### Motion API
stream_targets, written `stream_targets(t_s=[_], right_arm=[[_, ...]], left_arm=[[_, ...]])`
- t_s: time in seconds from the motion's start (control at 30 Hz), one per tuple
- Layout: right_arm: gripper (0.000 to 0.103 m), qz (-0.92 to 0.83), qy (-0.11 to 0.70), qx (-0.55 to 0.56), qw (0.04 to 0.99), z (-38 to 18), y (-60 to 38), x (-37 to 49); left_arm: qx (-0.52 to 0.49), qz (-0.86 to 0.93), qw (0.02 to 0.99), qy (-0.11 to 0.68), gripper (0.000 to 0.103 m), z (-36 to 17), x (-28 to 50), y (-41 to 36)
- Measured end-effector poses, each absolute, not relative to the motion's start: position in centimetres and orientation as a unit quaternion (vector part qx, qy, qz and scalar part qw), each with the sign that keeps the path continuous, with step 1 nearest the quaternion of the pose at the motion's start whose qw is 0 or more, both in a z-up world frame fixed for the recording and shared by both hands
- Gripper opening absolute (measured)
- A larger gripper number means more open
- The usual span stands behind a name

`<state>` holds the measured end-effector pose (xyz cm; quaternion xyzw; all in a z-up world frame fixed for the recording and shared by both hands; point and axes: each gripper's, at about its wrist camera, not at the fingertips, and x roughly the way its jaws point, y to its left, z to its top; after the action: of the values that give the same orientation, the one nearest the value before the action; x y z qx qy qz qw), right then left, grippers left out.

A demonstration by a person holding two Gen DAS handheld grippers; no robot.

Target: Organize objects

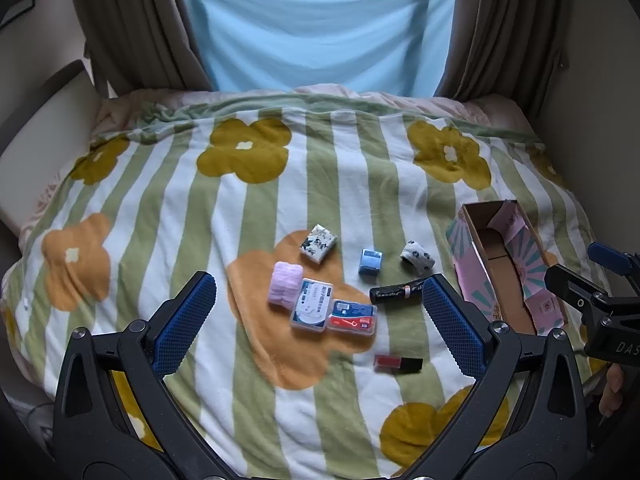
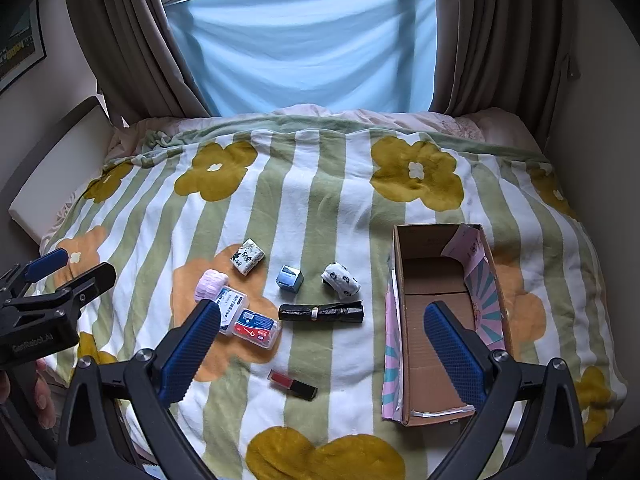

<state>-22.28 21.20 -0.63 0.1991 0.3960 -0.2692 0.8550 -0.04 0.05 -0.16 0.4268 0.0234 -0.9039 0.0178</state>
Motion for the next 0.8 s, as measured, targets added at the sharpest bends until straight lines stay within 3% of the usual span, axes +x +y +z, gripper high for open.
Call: stream_targets(t_s=[0.8], right_arm=[[0.102, -0.231, 0.400, 0.185, 0.868, -0.43, 21.55, -22.14]], left_arm=[[0.428, -0.903, 0.022, 0.029, 0.102, 0.24, -0.68, 0.47]])
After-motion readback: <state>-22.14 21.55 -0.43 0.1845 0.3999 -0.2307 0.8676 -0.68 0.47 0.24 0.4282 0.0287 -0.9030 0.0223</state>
